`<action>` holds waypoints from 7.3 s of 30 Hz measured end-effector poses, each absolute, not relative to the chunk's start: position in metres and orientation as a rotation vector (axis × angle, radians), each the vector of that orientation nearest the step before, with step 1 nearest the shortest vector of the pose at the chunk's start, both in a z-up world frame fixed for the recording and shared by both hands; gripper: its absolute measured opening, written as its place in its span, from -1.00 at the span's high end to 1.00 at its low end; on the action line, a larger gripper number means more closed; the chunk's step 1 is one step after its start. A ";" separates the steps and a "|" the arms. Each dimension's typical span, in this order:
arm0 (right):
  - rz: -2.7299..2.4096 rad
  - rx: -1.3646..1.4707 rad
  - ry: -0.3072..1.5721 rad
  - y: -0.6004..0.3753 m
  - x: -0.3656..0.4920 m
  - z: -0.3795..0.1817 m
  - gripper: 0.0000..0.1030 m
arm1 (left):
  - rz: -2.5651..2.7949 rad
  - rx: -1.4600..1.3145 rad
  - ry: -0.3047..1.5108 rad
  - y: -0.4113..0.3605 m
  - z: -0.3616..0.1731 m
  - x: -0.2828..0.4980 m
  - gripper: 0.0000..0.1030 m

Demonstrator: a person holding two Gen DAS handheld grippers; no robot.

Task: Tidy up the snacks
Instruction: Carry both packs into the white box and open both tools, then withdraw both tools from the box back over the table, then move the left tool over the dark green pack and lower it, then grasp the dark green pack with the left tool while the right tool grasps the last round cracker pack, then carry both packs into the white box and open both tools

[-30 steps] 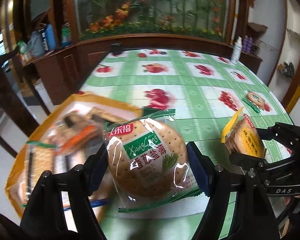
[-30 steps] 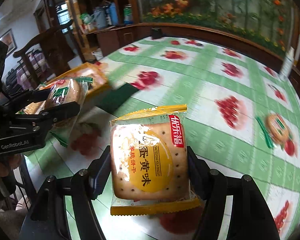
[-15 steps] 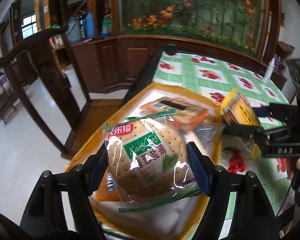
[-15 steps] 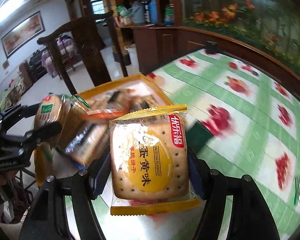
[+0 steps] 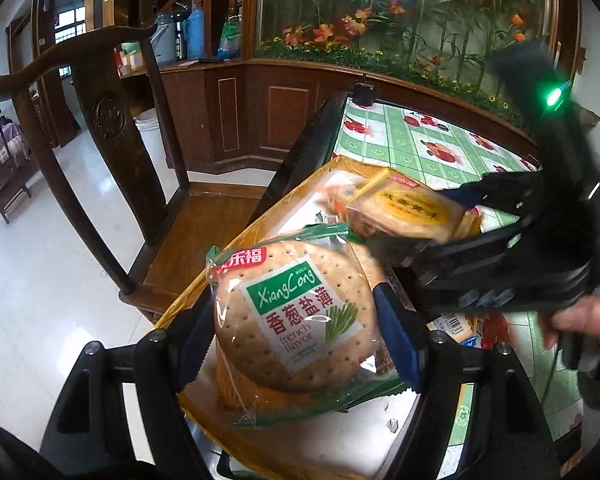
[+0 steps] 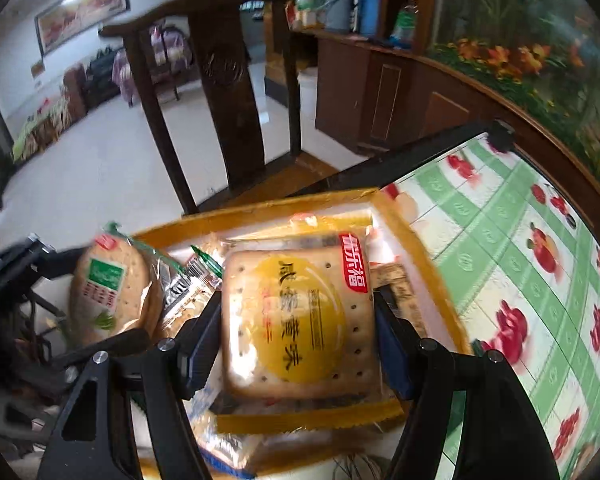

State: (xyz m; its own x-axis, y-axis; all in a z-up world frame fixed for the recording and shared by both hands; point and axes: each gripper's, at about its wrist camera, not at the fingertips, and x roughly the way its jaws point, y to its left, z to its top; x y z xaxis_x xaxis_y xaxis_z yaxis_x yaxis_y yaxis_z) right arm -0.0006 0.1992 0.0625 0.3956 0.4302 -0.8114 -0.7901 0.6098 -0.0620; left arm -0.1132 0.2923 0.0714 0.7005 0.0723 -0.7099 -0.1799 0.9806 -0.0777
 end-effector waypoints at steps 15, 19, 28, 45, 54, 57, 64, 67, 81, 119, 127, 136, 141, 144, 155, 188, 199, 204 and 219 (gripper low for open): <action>0.800 -0.365 0.842 0.152 -0.013 0.079 -0.56 | 0.199 -0.118 0.737 0.285 0.081 -0.122 -0.75; 0.796 -0.335 0.844 0.134 -0.020 0.078 -0.56 | 0.196 -0.123 0.722 0.278 0.084 -0.120 -0.75; 0.720 -0.287 0.857 0.080 -0.028 0.077 -0.56 | 0.142 -0.088 0.709 0.236 0.089 -0.110 -0.75; 0.525 -0.139 0.845 -0.051 -0.034 0.079 -0.57 | -0.045 0.034 0.727 0.100 0.088 -0.068 -0.75; 0.409 -0.076 0.869 -0.118 -0.030 0.067 -0.59 | -0.100 0.085 0.776 0.054 0.074 -0.044 -0.75; 0.384 -0.050 0.876 -0.135 -0.028 0.063 -0.60 | -0.117 0.084 0.802 0.048 0.070 -0.033 -0.75; 0.369 -0.005 0.897 -0.157 -0.023 0.053 -0.61 | -0.099 0.084 0.838 0.051 0.073 -0.006 -0.75; 0.378 -0.004 0.902 -0.158 -0.020 0.051 -0.61 | -0.079 0.092 0.851 0.055 0.072 0.005 -0.75; 0.389 0.031 0.911 -0.169 -0.012 0.046 -0.61 | -0.037 -0.064 0.955 0.109 0.089 0.074 -0.76; 0.192 0.172 0.914 -0.255 -0.012 0.050 -0.63 | -0.228 0.023 1.172 0.027 0.020 0.079 -0.87; 0.212 0.173 0.912 -0.251 -0.014 0.050 -0.63 | -0.180 0.063 1.124 0.039 0.038 0.084 -0.88; 0.218 0.163 0.924 -0.243 -0.012 0.048 -0.63 | -0.232 0.037 1.163 0.025 0.016 0.067 -0.89; 0.220 0.155 0.920 -0.240 -0.016 0.050 -0.63 | -0.363 -0.009 1.140 0.003 0.035 0.056 -0.88; 0.218 0.154 0.912 -0.241 -0.017 0.052 -0.63 | -0.322 0.045 1.105 0.010 0.044 0.051 -0.88; 0.188 0.148 0.914 -0.244 -0.010 0.053 -0.63 | -0.305 0.319 1.104 0.004 0.009 0.053 -0.87; -0.066 0.027 1.057 -0.223 0.135 0.015 -0.99 | -0.348 0.194 1.078 0.005 0.009 0.054 -0.53; 0.104 -0.003 1.037 -0.227 0.099 0.021 -0.49 | -0.399 0.220 1.065 0.006 0.013 0.049 0.08; 0.135 0.033 1.009 -0.229 0.063 0.025 -0.47 | -0.393 0.219 1.062 0.009 0.013 0.032 0.08; 0.235 -0.016 0.931 -0.185 -0.009 0.050 -0.47 | -0.335 0.167 0.957 0.028 0.032 -0.036 0.08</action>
